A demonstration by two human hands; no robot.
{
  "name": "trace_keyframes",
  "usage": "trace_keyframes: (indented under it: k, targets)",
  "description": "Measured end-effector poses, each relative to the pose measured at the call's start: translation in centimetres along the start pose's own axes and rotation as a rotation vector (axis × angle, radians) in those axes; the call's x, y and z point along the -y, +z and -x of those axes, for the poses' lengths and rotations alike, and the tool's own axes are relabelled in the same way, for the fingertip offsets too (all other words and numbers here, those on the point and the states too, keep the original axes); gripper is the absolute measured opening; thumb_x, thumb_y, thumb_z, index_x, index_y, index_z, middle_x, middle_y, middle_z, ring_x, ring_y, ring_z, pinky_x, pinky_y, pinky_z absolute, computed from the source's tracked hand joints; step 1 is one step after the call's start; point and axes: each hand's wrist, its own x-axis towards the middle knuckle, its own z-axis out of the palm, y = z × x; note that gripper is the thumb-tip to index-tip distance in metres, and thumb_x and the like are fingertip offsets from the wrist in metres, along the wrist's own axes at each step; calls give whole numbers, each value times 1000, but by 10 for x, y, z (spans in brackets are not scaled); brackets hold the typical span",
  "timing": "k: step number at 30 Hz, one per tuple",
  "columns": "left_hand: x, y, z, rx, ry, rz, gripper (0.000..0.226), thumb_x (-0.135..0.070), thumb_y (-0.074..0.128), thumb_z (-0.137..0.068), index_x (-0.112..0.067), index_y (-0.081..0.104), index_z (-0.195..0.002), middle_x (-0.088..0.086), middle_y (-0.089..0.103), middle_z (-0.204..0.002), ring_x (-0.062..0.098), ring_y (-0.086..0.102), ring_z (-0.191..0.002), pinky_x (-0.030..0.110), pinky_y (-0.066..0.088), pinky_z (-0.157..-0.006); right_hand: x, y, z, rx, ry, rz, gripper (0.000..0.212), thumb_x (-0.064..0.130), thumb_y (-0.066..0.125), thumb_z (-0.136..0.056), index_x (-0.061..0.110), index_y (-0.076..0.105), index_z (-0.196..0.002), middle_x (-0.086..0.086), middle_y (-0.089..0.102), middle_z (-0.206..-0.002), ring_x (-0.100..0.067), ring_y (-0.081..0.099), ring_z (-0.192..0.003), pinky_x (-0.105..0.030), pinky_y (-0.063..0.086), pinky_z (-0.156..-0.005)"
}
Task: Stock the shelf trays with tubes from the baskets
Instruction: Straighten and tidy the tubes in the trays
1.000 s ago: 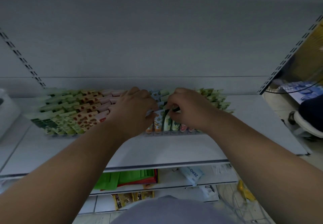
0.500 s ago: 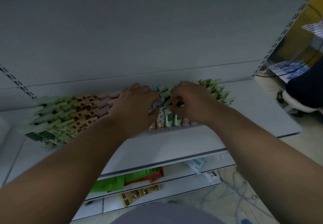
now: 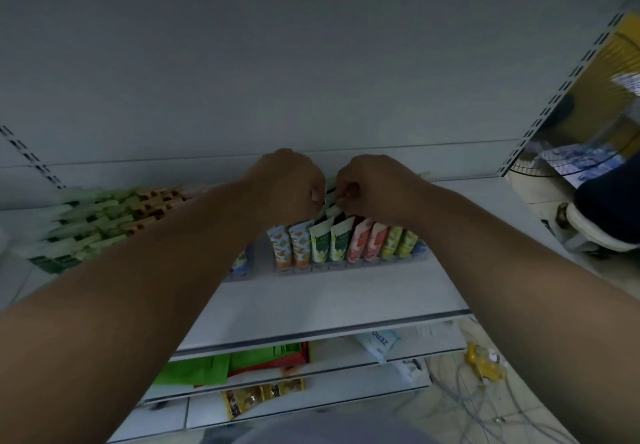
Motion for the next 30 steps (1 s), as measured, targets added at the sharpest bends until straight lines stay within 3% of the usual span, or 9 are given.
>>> trace_keyframes:
  k: [7, 13, 16, 19, 25, 30]
  targets:
    - [5, 7, -3, -57, 125, -83, 26, -30, 49, -70, -20, 73, -72, 8, 63, -74, 32, 58, -67, 32, 43, -64, 0, -1, -4, 30, 42, -2, 6, 17, 69, -79, 14, 71, -84, 3, 57, -78, -14, 52, -74, -26, 33, -63]
    - [3, 6, 2, -66, 78, -61, 28, -32, 49, -72, -22, 74, -79, 8, 62, -81, 33, 59, -77, 30, 38, -67, 0, -1, -4, 20, 47, -1, 7, 21, 70, -78, 14, 68, -79, 4, 54, -73, -13, 50, -69, -26, 30, -60]
    - [2, 6, 6, -72, 47, -82, 13, -27, 61, -79, -25, 74, -84, 4, 62, -85, 32, 59, -84, 34, 45, -70, 0, 0, -3, 21, 68, 4, 9, 22, 70, -78, 13, 69, -80, 4, 55, -72, -12, 50, -67, -27, 31, -58]
    - [3, 6, 8, -90, 60, -85, 9, -25, 64, -78, -26, 73, -82, 0, 55, -79, 32, 58, -80, 32, 42, -66, 0, 1, -1, 18, 88, -1, 10, 24, 70, -78, 15, 68, -80, 6, 52, -72, -13, 51, -69, -27, 31, -58]
    - [5, 8, 13, -139, 74, -38, 28, -37, 47, -76, -27, 73, -79, 1, 58, -76, 32, 59, -72, 36, 50, -65, 1, -1, 6, -19, 78, -39, 11, 24, 69, -80, 14, 69, -85, 0, 58, -83, -18, 57, -78, -33, 46, -69]
    - [5, 9, 38, -229, -6, 63, 35, -44, 46, -79, -23, 73, -86, 3, 65, -85, 29, 61, -78, 40, 52, -73, 6, -4, 20, -157, 49, -70, 11, 24, 67, -83, 14, 65, -86, -1, 55, -85, -17, 54, -77, -32, 43, -66]
